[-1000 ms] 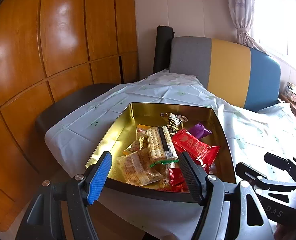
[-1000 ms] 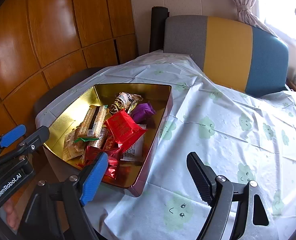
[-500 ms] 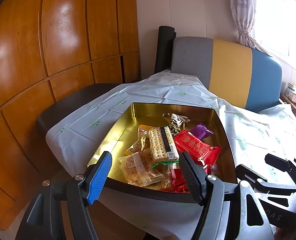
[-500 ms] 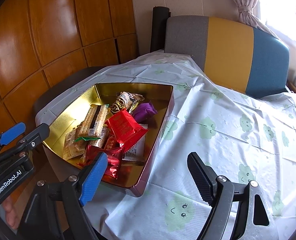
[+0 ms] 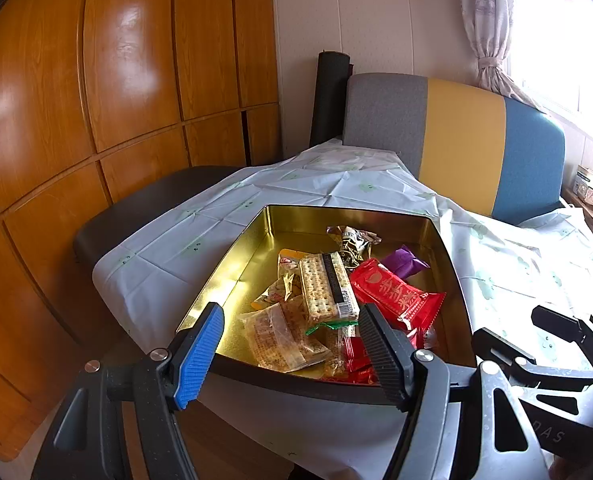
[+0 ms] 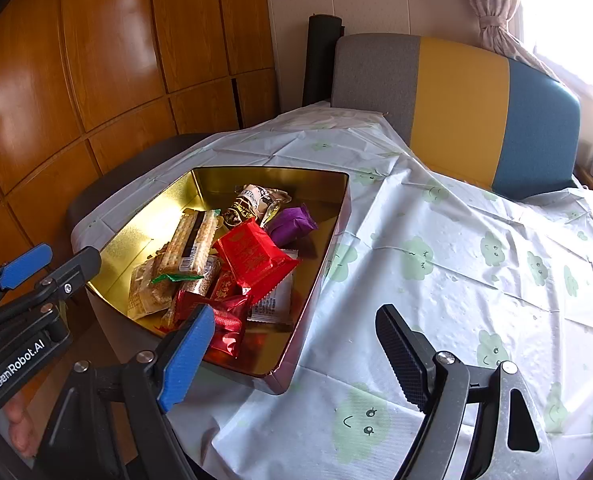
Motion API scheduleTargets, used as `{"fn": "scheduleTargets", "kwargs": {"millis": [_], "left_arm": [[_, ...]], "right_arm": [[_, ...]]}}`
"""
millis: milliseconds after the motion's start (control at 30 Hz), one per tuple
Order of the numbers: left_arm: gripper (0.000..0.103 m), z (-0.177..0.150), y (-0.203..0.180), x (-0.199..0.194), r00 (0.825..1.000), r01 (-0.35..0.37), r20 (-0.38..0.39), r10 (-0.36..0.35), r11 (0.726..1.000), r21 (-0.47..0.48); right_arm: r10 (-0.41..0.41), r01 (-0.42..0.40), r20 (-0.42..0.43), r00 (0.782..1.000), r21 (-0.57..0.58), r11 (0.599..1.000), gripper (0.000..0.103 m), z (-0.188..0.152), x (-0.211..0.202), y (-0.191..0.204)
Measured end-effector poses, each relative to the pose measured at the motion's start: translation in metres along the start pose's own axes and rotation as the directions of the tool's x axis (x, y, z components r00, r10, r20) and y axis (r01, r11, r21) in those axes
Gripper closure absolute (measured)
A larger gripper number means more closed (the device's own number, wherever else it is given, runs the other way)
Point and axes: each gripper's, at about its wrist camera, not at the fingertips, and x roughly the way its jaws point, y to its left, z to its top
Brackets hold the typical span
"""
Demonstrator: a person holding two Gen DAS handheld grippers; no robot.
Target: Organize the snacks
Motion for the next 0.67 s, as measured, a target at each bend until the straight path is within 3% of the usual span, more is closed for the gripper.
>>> {"fn": "scheduleTargets", "kwargs": {"millis": [667], "left_arm": [[0.035,0.001,0.001,0.002,1.000,0.014,0.008,-0.014,1.000,-0.001]], "right_arm": [[-0.006,0.006,0.002,1.000,0.019,1.000,0.019,0.000,0.000,-0.012]]}}
